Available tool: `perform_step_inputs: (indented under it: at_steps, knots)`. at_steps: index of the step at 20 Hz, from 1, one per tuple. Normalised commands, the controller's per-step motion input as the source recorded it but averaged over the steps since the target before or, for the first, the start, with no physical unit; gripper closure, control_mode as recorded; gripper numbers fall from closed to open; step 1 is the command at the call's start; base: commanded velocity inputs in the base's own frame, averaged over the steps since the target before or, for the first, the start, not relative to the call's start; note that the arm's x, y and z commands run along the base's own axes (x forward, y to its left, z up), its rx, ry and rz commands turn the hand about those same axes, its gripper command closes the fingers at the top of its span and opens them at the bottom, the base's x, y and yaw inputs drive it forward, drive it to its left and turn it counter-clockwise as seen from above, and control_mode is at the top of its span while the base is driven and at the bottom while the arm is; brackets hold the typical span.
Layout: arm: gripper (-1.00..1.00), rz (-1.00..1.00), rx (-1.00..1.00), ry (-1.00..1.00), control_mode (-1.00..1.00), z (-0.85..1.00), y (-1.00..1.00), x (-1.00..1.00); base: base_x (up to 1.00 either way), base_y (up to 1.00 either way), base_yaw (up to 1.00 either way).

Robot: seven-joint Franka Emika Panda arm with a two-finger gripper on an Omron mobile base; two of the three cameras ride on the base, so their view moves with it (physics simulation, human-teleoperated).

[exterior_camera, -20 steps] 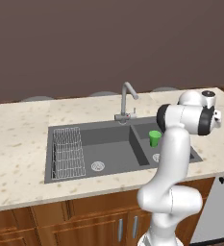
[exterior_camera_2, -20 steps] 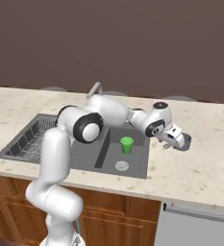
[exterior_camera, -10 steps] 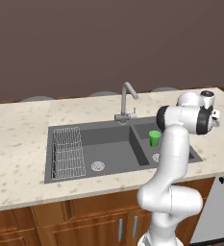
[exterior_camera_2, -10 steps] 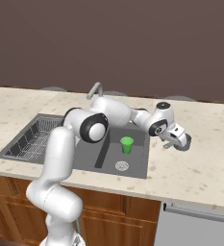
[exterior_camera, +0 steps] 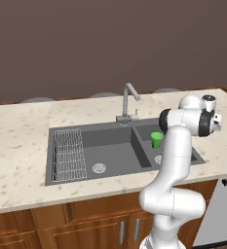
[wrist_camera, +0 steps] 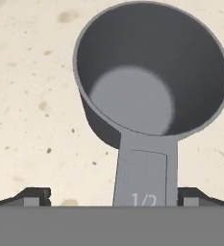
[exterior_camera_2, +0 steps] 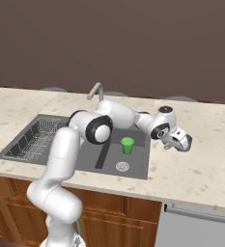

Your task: Move any existing items from the left basin to the right basin for drying. Then move the measuring cup from the counter to the left basin of the sink for washing.

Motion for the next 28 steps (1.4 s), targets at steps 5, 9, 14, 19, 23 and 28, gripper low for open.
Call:
perform_step_inputs:
  at_steps: [5, 9, 14, 19, 23, 28]
  knots:
    - [1.0, 0.0, 0.0, 0.0, -1.0, -0.17, -0.03, 0.0, 0.0, 0.0, 0.0]
    - [1.0, -0.01, 0.0, 0.0, -1.0, -0.05, 0.0, 0.0, 0.0, 0.0, 0.0]
    - [1.0, -0.03, 0.0, 0.0, -1.0, 0.0, 0.0, 0.0, 0.0, 0.0, 0.0]
    - [1.0, -0.01, 0.0, -0.07, -1.0, 0.05, 0.0, -0.23, 0.0, 0.0, 0.0]
    - [1.0, 0.0, 0.0, -0.12, -1.0, 0.38, 0.0, -0.56, 0.0, 0.0, 0.0]
    - [1.0, 0.0, 0.0, -0.09, -1.0, 0.61, 0.15, -0.72, 0.0, 0.0, 0.0]
